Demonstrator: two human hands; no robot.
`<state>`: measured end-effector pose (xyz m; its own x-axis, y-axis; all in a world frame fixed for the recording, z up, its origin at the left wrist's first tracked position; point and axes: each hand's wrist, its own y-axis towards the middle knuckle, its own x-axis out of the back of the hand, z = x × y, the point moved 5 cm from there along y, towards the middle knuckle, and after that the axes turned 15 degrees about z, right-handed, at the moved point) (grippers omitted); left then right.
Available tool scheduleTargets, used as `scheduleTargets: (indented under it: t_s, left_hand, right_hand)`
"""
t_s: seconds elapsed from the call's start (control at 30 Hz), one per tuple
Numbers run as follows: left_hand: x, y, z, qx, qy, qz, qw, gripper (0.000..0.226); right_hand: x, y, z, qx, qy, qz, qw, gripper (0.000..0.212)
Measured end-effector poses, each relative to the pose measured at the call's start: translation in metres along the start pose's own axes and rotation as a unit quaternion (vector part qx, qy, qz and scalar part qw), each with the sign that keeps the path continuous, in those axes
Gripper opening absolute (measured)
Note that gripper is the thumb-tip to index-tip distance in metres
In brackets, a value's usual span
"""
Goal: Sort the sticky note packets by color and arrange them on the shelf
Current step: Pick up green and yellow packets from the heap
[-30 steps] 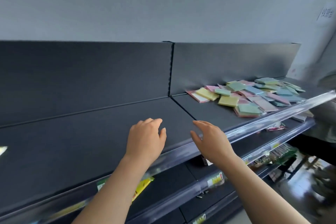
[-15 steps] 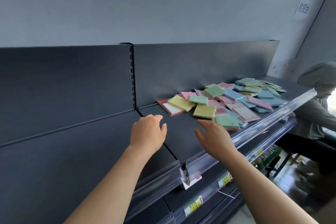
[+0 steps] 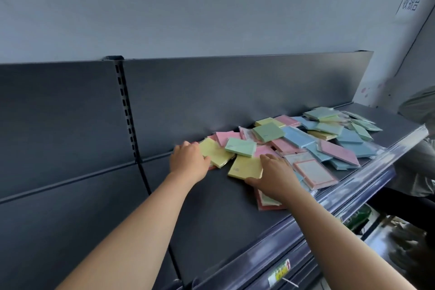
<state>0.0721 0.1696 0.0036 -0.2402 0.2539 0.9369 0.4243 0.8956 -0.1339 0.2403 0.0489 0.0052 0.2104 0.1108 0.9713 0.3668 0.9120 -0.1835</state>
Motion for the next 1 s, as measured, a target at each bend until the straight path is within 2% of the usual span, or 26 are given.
scheduleTargets:
  t_s: [0.1, 0.2, 0.3, 0.37, 0.57, 0.73, 0.87, 1.0]
  left_hand:
    - [-0.007, 0.03, -0.003, 0.055, -0.019, 0.036, 0.998, 0.051]
    - [-0.01, 0.048, -0.003, 0.092, -0.021, 0.061, 0.994, 0.064]
    - [-0.008, 0.049, -0.004, 0.124, -0.016, 0.031, 0.992, 0.067]
    - [-0.006, 0.045, -0.004, 0.138, -0.053, 0.014, 0.989, 0.067]
    - [-0.004, 0.012, 0.008, 0.113, -0.166, -0.024, 0.979, 0.045]
    - [-0.017, -0.02, 0.021, 0.103, -0.316, -0.013, 0.943, 0.02]
    - [-0.023, -0.042, 0.029, 0.114, -0.4, -0.031, 0.909, 0.018]
    - [-0.021, -0.061, 0.039, 0.124, -0.45, -0.083, 0.881, 0.018]
  right_hand:
    - [0.0, 0.016, -0.008, 0.019, -0.003, 0.033, 0.999, 0.069]
    - [0.003, 0.024, -0.013, 0.043, -0.007, 0.026, 0.999, 0.068]
    - [0.01, 0.028, -0.015, 0.065, -0.008, 0.016, 0.998, 0.065]
    - [0.014, 0.028, -0.015, 0.077, -0.002, 0.01, 0.997, 0.065]
    - [0.017, 0.022, -0.014, 0.133, 0.041, -0.005, 0.99, 0.07]
    - [0.005, 0.02, 0.002, 0.217, 0.096, 0.016, 0.971, 0.079]
    - [0.003, 0.015, 0.016, 0.281, 0.139, 0.009, 0.95, 0.083]
    - [0.006, 0.011, 0.033, 0.346, 0.201, -0.005, 0.916, 0.08]
